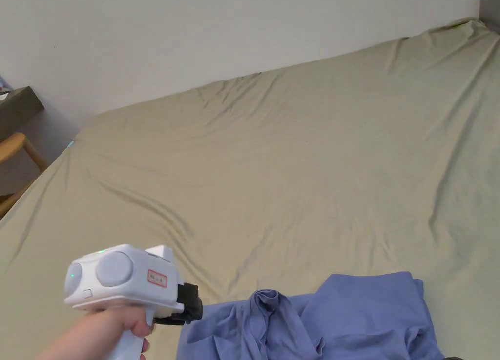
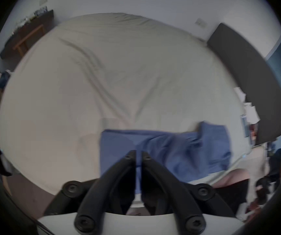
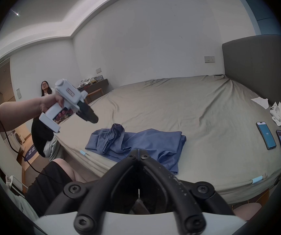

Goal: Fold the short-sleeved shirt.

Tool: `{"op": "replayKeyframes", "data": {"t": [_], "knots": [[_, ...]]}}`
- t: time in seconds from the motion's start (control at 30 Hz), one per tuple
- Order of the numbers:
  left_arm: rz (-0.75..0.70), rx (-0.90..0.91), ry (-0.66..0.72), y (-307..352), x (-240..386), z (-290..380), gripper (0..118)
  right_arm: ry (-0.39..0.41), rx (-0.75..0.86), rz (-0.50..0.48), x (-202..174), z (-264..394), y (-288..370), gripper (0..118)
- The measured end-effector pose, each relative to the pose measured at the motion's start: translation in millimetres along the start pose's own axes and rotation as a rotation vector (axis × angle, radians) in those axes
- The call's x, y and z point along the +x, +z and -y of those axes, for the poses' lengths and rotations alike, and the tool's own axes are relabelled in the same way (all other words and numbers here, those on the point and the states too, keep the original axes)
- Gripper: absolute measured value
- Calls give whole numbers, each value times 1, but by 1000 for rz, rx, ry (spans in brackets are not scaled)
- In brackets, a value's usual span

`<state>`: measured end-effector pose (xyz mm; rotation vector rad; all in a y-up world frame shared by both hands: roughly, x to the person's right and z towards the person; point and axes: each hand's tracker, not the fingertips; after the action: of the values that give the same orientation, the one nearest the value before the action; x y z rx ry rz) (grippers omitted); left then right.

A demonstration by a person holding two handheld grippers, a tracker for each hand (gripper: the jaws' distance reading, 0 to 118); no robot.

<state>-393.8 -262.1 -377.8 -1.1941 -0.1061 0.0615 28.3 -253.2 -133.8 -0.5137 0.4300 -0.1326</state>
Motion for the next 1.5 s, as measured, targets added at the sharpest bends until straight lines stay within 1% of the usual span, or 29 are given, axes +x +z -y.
{"op": "replayKeyframes", "data": {"t": [0.07, 0.1, 0.17, 0.23, 0.3, 0.37, 0.4, 0.47, 0.53, 0.6, 0.67, 0.73, 0.8, 0.83, 0.87, 0.93, 1.0, 1.07, 1.1, 1.13, 1.17, 1.2, 1.23, 1.27, 1.3, 1.33, 1.37, 1.47, 1.5], "knots": [[130, -17, 45, -15, 12, 10, 1, 4, -1, -8, -1, 2, 0, 2], [175, -22, 42, -22, 24, 14, 1, 6, 0, -8, -2, 3, 1, 2], [179, -23, -3, -35, 53, 18, 1, 5, -4, -9, -1, 6, 4, 2], [152, -36, -66, -51, 76, 19, 1, 2, -9, -1, 1, 8, 7, 2], [134, -89, -60, -69, 97, 18, 1, 1, 0, 13, 2, 10, 13, 2], [171, -95, -54, -76, 113, 19, 1, -11, 14, 23, 4, 10, 19, 2], [220, -101, -61, -79, 121, 18, 1, -16, 20, 27, 4, 9, 22, 2], [272, -95, -117, -77, 138, 17, 1, -16, 26, 34, 4, 9, 25, 2], [307, -66, -163, -65, 145, 17, 1, -7, 27, 43, 3, 8, 26, 2], [376, -33, -159, -46, 138, 16, 0, 4, 26, 48, 2, 7, 26, 2], [451, 13, -132, -19, 114, 16, 0, 6, 24, 45, 3, 7, 26, 2], [488, 74, -138, 7, 82, 22, 0, 4, 17, 41, 2, 7, 24, 2], [499, 126, -160, 26, 37, 29, 0, 7, 4, 42, 2, 9, 20, 2], [461, 116, -150, 29, 11, 34, 0, 9, -2, 44, 1, 9, 18, 2], [456, 121, -136, 28, -16, 37, 0, 13, -10, 44, 0, 8, 15, 2], [457, 122, -45, 19, -69, 44, 0, 22, -25, 39, -3, 7, 11, 2], [502, 113, 103, 3, -125, 54, 0, 36, -37, 34, -6, 6, 5, 2], [474, 185, 130, -6, -155, 68, 0, 45, -43, 34, -11, 5, -2, 2], [516, 193, 162, -14, -171, 73, 0, 43, -53, 29, -14, 1, -6, 2], [568, 171, 231, -23, -182, 75, 0, 40, -59, 25, -15, 0, -10, 2], [652, 141, 323, -34, -194, 77, 1, 34, -66, 26, -18, 0, -15, 2], [688, 131, 361, -40, -196, 80, 13, 30, -75, 25, -20, -1, -20, 2], [719, 131, 362, -46, -197, 81, 51, 28, -85, 21, -23, -3, -24, 2], [770, 128, 310, -52, -193, 80, 87, 26, -98, 15, -26, -4, -30, 2], [827, 105, 274, -58, -189, 79, 112, 25, -105, 14, -29, -5, -35, 2], [856, 86, 238, -63, -185, 75, 118, 24, -110, 11, -32, -5, -40, 2], [880, 76, 226, -70, -179, 71, 117, 23, -117, 6, -36, -7, -45, 2], [832, 12, 237, -97, -162, 61, 117, 23, -127, -12, -46, -11, -57, 2], [876, 57, 230, -96, -160, 59, 118, 30, -130, -18, -49, -13, -61, 2]]}}
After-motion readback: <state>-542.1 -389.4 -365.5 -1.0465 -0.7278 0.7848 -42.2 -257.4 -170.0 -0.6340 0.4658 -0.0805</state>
